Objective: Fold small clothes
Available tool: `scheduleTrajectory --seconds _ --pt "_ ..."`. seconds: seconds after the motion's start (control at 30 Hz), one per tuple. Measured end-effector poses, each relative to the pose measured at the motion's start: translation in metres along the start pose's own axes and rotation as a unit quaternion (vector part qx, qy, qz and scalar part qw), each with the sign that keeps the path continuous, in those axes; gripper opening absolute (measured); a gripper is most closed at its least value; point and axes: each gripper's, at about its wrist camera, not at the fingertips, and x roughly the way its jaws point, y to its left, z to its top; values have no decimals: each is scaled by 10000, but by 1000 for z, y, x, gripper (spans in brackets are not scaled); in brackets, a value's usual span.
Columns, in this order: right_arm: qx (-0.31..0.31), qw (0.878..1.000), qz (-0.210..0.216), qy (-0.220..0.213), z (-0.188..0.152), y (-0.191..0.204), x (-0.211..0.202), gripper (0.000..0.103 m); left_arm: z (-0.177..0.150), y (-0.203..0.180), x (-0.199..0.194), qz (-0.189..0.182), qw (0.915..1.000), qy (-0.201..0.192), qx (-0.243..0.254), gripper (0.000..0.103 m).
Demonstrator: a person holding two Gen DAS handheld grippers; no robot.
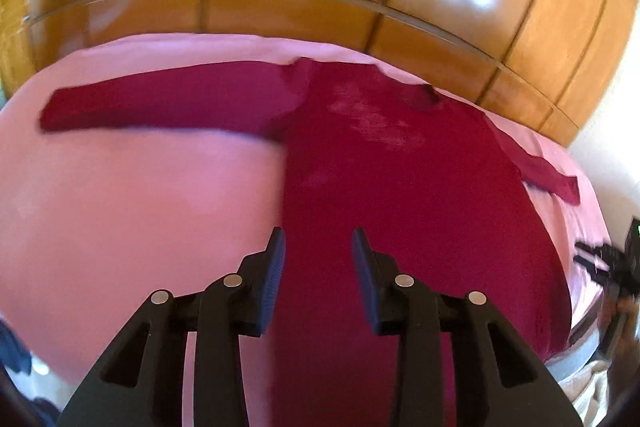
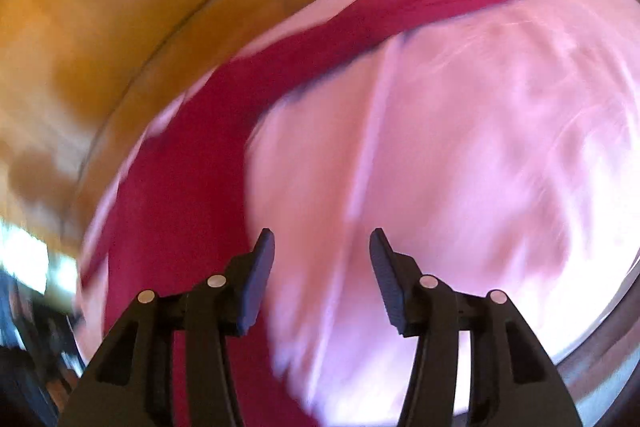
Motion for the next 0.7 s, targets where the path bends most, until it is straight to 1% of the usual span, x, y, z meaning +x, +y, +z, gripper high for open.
scheduleTrajectory --seconds 0.03,0.07,0.1,0.13,0.2,0.27,0.33,0.37,0.4,0.47,0.53,0.6,0.63,0.67,0.7 --pt "198 9998 -4 -92 14 -8 4 47 2 -12 11 -4 9999 42 120 46" --pt "404 9990 -38 -194 28 -17 8 47 3 -22 20 50 9998 49 198 49" --pt "686 9970 -109 -338 49 -27 15 47 4 -35 30 58 9994 62 332 49" --pt "858 9954 -118 -416 59 -35 17 47 4 -43 37 72 9989 85 462 49" --pt "1399 9878 -118 -674 85 -61 17 47 3 -61 48 239 9964 28 815 49" --pt "1866 9783 -141 -891 109 -82 25 47 0 -70 61 312 9944 101 1009 49" --pt "2301 9677 -132 -1020 126 -101 34 47 -4 -71 77 338 9943 315 963 49" --pt "2424 9642 -125 -1064 133 -107 38 46 -5 -69 84 311 9947 445 875 49" --pt "2501 9613 -214 -1131 139 -123 34 46 -7 -66 90 297 9951 541 772 50" --pt "2567 9587 -236 -1202 149 -127 42 46 -11 -60 94 239 9966 526 587 51" --pt "2607 9567 -303 -1258 161 -127 50 46 -13 -60 94 252 9966 513 586 53" --pt "2544 9582 -394 -1248 173 -127 56 45 -14 -61 94 257 9968 508 554 54" --pt "2494 9598 -451 -1204 178 -125 60 37 -14 -61 94 271 9968 512 557 55" --pt "2393 9625 -597 -1131 181 -125 58 13 -14 -62 94 298 9966 515 570 55" --pt "2220 9650 -823 -1127 183 -121 54 6 -14 -62 94 317 9966 509 565 55"
